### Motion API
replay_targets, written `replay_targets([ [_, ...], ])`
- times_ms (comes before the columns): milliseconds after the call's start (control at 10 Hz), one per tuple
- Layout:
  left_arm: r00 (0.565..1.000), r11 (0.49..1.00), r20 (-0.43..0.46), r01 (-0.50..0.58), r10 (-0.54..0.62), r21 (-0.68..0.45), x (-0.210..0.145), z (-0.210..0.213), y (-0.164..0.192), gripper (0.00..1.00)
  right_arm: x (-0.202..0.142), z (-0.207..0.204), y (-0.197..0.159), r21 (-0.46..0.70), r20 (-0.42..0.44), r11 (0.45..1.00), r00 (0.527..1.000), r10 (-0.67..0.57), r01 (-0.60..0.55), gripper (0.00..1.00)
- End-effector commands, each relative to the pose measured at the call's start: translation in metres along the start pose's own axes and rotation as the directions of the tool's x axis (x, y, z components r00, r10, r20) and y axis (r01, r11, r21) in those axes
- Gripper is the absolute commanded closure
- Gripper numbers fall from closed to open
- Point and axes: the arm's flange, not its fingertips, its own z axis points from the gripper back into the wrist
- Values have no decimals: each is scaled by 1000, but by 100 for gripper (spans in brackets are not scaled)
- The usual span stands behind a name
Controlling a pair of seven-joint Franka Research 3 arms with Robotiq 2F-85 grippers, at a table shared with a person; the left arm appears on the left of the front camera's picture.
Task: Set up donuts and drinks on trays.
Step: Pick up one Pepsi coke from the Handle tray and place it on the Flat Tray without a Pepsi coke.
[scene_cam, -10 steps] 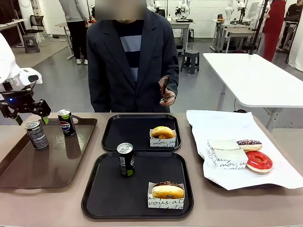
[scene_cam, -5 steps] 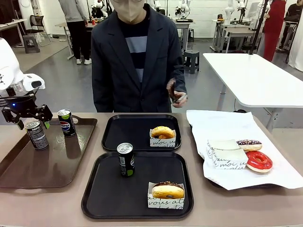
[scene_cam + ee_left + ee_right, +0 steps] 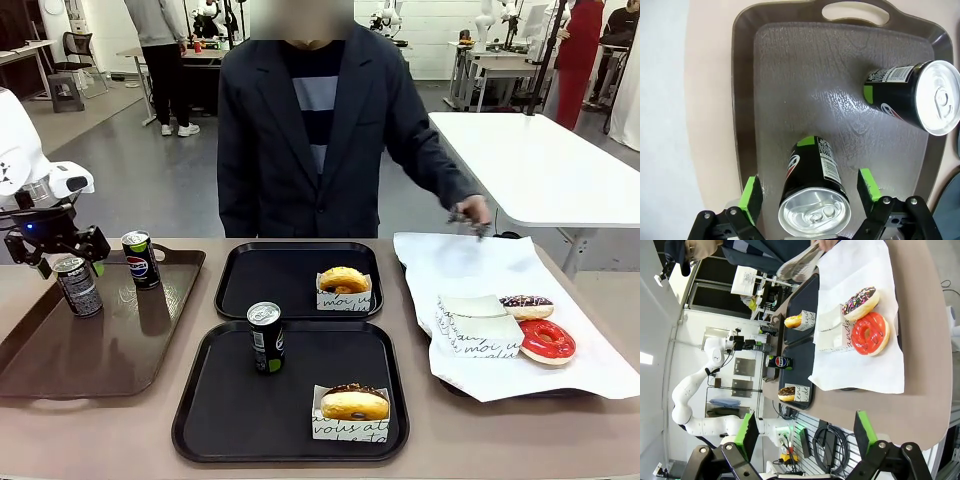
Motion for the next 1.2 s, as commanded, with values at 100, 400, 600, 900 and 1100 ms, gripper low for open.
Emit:
replay_targets([
  [100, 1000, 1000, 9, -17, 17, 11, 3, -2, -1, 61, 3, 0, -1, 25, 18, 999, 1000, 20, -20, 0],
  [400, 1000, 1000, -6, -16, 16, 11, 1, 2, -2, 100, 3, 0, -1, 25, 18, 999, 1000, 20, -20, 0],
  [600, 1000, 1000, -14, -24, 24, 19, 0, 5, -3, 91, 3, 0, -1, 25, 18, 999, 1000, 20, -20, 0],
  [900, 1000, 1000, -14, -9, 9, 29, -3, 21, -7, 100, 3, 0, -1, 25, 18, 999, 1000, 20, -20, 0],
  [1100, 994, 997, -88, 71, -67, 35, -14, 68, -21, 59, 3, 0, -1, 25, 18, 999, 1000, 20, -20, 0],
])
